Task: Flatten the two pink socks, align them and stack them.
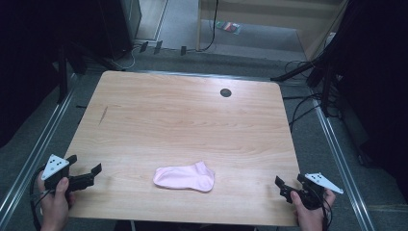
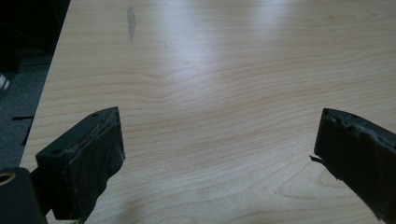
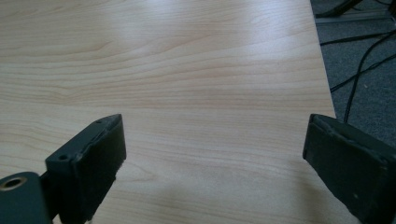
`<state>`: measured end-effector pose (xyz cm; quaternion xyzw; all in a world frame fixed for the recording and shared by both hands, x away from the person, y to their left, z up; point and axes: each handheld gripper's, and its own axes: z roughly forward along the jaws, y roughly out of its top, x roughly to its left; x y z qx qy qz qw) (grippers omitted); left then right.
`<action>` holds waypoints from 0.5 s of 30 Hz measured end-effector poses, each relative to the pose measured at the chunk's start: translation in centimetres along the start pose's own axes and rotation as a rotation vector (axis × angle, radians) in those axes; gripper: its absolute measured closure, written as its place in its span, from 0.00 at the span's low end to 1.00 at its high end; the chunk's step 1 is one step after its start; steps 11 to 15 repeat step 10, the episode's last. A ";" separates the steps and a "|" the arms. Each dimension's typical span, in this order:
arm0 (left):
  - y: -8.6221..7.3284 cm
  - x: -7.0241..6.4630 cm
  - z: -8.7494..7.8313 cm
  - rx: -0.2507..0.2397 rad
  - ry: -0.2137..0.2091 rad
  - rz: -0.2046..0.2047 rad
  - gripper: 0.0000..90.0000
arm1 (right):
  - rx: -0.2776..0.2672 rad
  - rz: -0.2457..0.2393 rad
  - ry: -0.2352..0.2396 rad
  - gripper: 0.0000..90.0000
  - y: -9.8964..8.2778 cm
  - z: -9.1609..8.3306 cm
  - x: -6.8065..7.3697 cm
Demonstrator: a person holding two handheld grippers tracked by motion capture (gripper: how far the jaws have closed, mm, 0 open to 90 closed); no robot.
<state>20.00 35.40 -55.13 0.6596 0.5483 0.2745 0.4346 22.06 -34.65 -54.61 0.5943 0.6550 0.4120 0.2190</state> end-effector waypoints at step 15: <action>0.0 -0.1 0.0 0.000 0.002 0.001 0.02 | 0.014 0.012 -0.015 0.14 0.0 0.3 0.1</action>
